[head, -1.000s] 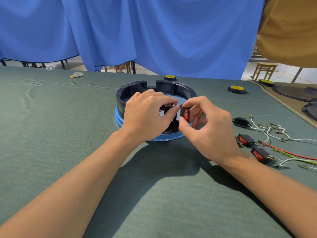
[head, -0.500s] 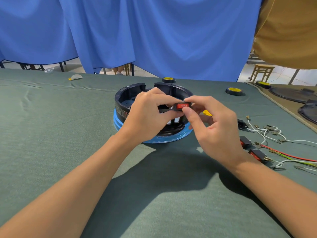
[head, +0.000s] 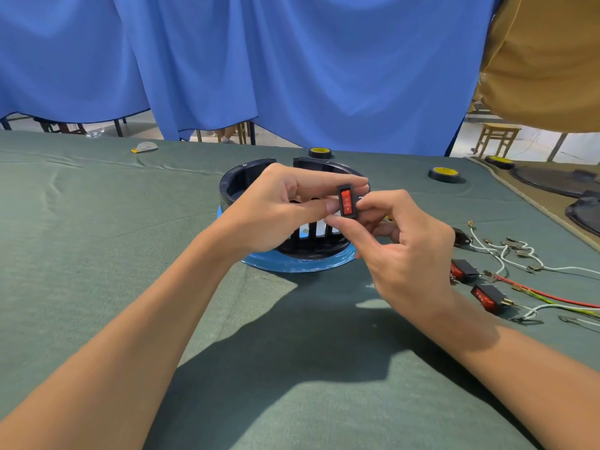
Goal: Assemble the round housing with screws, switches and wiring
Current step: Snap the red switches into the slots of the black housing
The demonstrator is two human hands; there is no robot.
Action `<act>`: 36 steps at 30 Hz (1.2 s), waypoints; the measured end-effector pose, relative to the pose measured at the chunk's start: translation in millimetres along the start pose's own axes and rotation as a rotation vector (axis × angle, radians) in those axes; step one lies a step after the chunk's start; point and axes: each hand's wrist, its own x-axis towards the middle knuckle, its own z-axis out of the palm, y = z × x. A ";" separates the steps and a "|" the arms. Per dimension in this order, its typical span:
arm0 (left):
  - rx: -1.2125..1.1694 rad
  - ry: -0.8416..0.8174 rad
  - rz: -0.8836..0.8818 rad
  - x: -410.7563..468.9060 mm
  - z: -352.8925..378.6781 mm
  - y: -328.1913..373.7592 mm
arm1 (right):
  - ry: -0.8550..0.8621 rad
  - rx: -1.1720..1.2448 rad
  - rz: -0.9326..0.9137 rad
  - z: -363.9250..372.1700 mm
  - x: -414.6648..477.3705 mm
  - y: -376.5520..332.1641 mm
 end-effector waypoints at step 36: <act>0.148 0.061 -0.051 -0.4 3.6 -0.9 | -0.019 -0.090 0.103 -2.1 -0.3 2.9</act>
